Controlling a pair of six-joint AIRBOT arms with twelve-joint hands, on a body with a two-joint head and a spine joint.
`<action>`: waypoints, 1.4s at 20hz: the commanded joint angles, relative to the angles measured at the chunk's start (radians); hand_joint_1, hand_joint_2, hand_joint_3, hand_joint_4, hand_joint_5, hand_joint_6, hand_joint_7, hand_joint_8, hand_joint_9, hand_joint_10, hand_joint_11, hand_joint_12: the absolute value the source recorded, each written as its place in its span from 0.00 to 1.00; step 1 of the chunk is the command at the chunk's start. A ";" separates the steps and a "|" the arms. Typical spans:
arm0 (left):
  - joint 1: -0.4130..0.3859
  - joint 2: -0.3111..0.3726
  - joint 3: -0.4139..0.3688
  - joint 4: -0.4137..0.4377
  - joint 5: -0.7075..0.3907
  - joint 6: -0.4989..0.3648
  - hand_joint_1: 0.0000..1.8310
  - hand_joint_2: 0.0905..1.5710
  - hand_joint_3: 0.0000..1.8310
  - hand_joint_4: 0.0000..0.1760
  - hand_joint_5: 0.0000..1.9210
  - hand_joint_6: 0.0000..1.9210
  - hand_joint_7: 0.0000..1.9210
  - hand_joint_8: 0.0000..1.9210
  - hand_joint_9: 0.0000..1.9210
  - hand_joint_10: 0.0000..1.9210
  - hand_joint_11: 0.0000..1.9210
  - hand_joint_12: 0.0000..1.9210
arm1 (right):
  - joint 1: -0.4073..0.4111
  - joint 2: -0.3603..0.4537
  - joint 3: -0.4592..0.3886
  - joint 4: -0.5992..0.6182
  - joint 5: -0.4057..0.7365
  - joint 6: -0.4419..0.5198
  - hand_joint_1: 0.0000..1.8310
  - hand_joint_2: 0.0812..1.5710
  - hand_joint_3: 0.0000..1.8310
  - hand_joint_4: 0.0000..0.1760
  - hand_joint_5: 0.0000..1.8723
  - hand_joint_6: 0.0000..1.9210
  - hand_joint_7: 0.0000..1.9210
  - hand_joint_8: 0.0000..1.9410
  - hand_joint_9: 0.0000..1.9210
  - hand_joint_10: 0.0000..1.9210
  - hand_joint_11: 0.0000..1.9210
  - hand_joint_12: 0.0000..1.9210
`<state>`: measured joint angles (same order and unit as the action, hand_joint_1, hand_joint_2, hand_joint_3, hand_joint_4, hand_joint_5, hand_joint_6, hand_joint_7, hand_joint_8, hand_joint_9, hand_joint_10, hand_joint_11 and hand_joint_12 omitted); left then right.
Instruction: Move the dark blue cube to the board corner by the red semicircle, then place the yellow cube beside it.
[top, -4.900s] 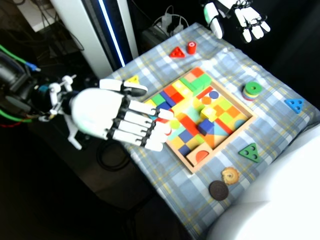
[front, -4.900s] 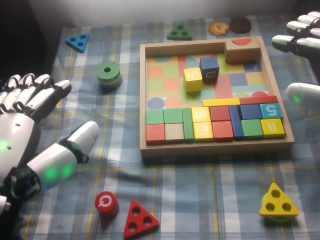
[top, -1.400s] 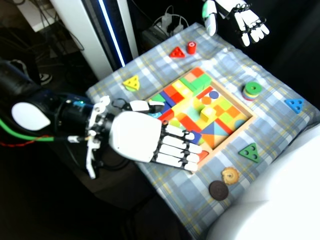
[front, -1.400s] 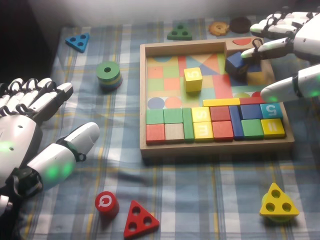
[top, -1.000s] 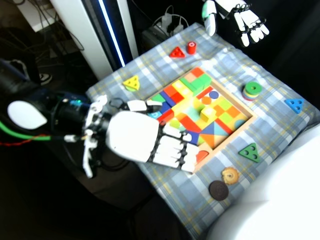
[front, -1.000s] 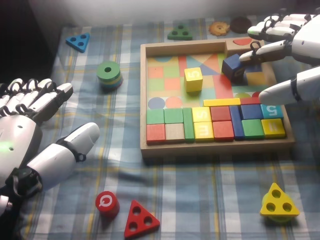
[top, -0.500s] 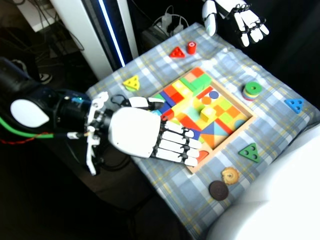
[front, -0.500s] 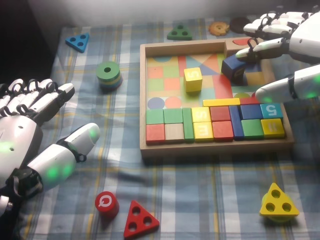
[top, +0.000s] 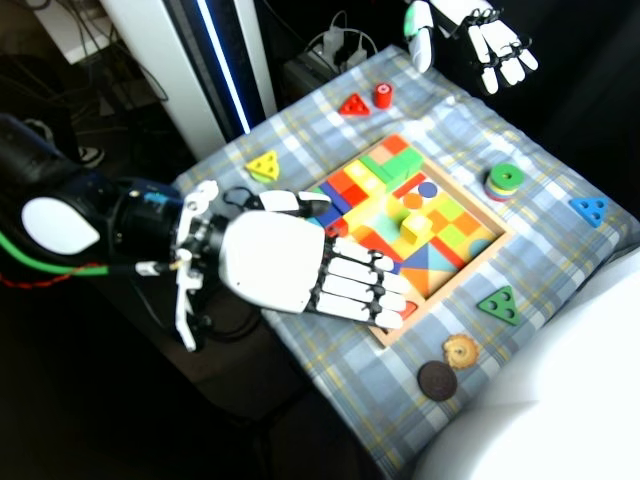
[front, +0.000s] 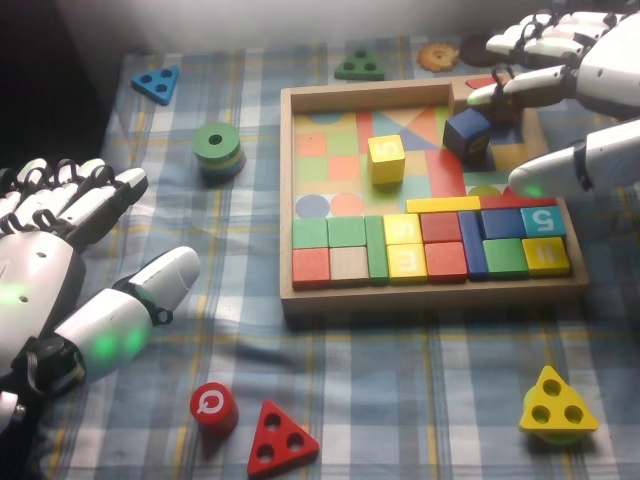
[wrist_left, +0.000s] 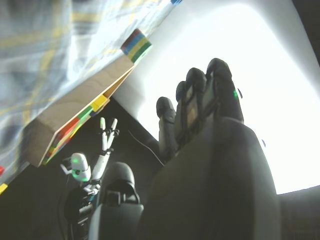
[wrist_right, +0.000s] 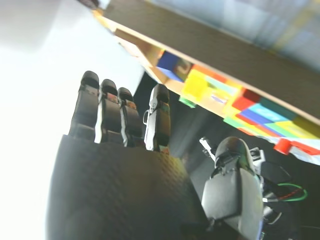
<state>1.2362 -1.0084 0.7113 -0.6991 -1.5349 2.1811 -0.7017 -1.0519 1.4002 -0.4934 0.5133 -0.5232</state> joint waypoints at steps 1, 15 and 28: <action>-0.009 -0.002 0.002 0.049 -0.107 -0.004 0.00 0.71 0.00 0.36 0.18 0.00 0.10 0.00 0.07 0.00 0.00 0.00 | 0.013 -0.003 0.002 0.031 0.095 -0.001 0.00 0.61 0.01 0.98 0.15 0.00 0.00 0.00 0.00 0.00 0.00 0.00; -0.009 -0.004 0.003 0.050 -0.104 -0.006 0.00 0.71 0.00 0.44 0.17 0.00 0.10 0.00 0.07 0.00 0.00 0.00 | -0.007 -0.034 0.021 0.008 0.056 -0.001 0.00 0.57 0.00 1.00 0.15 0.00 0.00 0.00 0.00 0.00 0.00 0.00; -0.009 -0.005 0.002 0.048 -0.103 -0.006 0.00 0.71 0.00 0.43 0.17 0.00 0.10 0.00 0.07 0.00 0.00 0.00 | -0.009 0.036 0.013 0.014 0.012 -0.001 0.00 0.61 0.01 1.00 0.14 0.01 0.00 0.00 0.00 0.00 0.00 0.00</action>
<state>1.2362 -1.0084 0.7113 -0.6975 -1.5326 2.1788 -0.7166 -1.0176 1.4143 -0.5110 0.4389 -0.5236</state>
